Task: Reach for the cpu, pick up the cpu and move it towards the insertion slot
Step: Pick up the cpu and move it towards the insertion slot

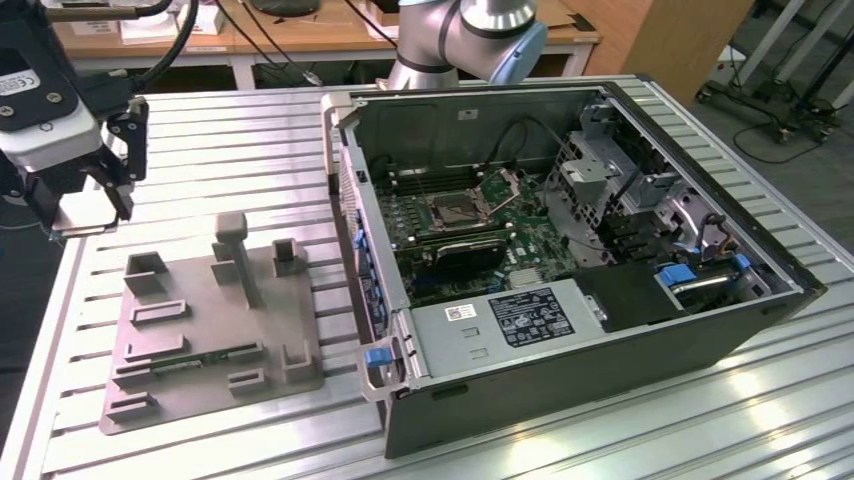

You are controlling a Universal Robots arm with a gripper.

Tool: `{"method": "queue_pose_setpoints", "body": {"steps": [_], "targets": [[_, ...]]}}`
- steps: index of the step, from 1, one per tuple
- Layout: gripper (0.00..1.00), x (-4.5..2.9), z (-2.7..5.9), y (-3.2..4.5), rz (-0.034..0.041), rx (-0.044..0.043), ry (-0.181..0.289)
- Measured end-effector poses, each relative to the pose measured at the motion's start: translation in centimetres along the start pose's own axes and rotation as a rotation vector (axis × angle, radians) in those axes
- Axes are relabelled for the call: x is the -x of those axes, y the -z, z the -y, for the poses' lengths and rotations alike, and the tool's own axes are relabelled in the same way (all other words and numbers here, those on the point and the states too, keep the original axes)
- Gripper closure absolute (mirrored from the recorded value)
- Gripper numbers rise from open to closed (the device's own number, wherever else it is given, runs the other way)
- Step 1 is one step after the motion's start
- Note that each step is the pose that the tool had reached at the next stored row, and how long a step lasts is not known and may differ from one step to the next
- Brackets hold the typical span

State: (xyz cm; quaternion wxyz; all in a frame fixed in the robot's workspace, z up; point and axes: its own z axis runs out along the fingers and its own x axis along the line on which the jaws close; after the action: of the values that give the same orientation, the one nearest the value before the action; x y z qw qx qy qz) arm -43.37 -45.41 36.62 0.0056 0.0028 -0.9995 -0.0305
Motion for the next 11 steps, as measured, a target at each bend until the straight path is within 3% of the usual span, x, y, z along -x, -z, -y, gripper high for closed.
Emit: {"method": "queue_pose_setpoints", "body": {"steps": [11], "targets": [[0.45, 1.19, 0.01, 0.01, -0.0001, -0.0001, 0.000]]}}
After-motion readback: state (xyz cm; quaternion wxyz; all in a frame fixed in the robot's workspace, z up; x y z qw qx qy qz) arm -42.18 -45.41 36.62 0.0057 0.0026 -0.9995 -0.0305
